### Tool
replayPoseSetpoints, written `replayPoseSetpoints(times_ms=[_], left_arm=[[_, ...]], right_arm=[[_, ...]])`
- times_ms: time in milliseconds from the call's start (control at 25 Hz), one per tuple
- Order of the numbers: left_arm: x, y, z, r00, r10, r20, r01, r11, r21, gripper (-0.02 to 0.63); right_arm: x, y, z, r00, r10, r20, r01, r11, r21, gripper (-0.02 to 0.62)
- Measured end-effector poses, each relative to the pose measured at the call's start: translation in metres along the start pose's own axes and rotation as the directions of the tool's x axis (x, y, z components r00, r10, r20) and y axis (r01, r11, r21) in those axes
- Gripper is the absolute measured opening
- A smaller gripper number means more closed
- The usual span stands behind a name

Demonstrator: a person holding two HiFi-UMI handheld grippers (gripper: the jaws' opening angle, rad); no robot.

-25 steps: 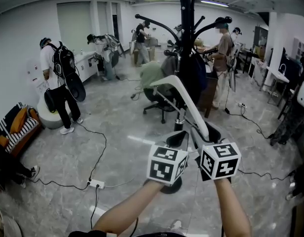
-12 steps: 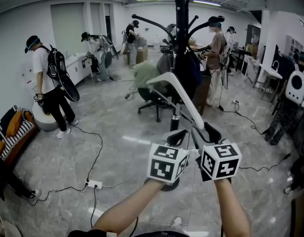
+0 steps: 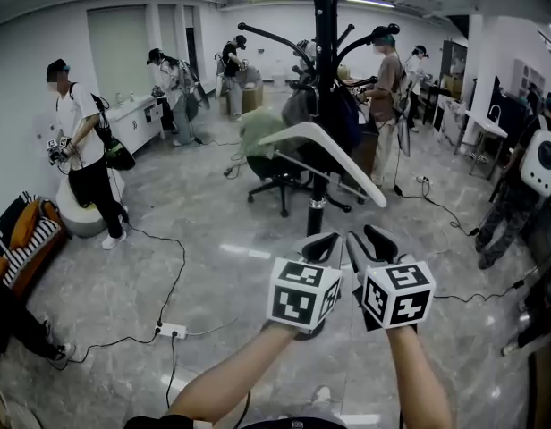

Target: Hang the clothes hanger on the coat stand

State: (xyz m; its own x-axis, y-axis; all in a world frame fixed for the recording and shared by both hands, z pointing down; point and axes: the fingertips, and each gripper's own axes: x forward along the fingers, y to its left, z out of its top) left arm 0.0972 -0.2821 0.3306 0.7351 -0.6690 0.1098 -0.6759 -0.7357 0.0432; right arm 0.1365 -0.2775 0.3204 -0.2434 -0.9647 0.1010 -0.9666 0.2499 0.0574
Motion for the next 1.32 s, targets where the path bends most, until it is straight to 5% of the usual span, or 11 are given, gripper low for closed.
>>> replayPoseSetpoints(times_ms=[320, 1320], left_arm=[[-0.007, 0.004, 0.001, 1.000, 0.014, 0.005, -0.014, 1.000, -0.005, 0.005], [-0.017, 0.006, -0.004, 1.000, 0.020, -0.001, -0.020, 1.000, -0.003, 0.005]], right_arm=[[-0.003, 0.006, 0.001, 1.000, 0.000, -0.002, 0.000, 1.000, 0.000, 0.021], [-0.006, 0.020, -0.003, 1.000, 0.029, -0.004, -0.029, 1.000, -0.007, 0.018]])
